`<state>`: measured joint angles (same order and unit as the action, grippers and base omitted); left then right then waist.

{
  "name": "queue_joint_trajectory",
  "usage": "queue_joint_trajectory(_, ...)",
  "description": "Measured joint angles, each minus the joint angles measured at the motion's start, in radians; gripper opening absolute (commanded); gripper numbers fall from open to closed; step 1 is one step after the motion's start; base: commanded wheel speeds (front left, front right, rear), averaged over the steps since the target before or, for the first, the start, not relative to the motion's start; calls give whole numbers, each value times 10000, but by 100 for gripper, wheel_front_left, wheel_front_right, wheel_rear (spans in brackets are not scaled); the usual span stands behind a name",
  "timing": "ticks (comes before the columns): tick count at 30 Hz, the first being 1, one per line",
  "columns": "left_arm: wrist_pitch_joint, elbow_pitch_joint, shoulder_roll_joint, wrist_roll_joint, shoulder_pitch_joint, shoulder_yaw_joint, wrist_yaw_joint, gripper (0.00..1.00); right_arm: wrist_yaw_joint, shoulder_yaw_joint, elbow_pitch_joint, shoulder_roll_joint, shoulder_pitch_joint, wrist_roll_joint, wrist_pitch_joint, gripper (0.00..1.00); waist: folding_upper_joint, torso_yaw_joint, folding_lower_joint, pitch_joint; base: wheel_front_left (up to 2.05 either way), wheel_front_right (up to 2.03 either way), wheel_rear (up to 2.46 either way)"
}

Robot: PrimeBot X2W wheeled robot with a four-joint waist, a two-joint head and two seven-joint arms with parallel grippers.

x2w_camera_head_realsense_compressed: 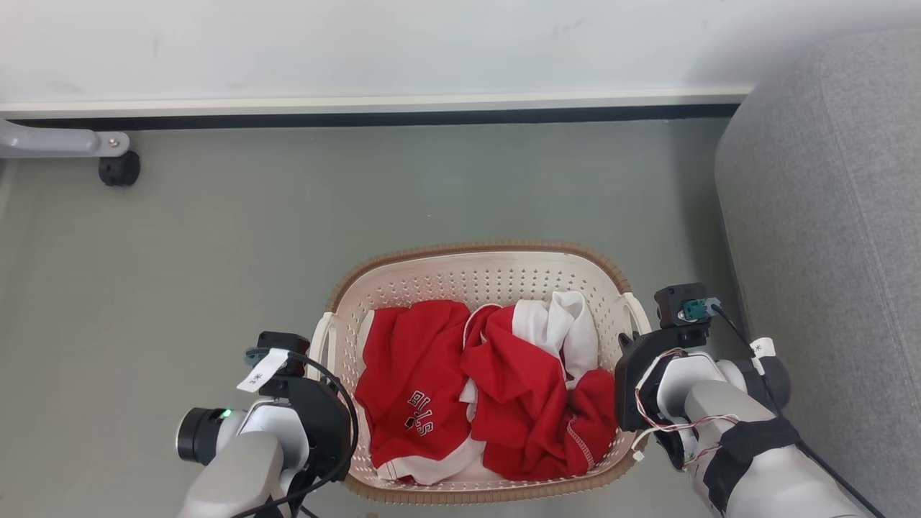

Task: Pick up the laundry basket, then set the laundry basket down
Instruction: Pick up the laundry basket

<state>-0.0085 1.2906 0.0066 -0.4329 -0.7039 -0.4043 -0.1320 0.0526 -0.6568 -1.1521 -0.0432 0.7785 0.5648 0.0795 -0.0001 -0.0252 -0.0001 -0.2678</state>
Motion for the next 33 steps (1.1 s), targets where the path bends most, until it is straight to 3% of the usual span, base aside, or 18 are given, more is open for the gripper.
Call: queue_joint_trajectory(33,332,25,42,-59,175,-176,0,0,100,-936,-33,-13,-128,957,355,0,0,-78,1,702,0,0,0)
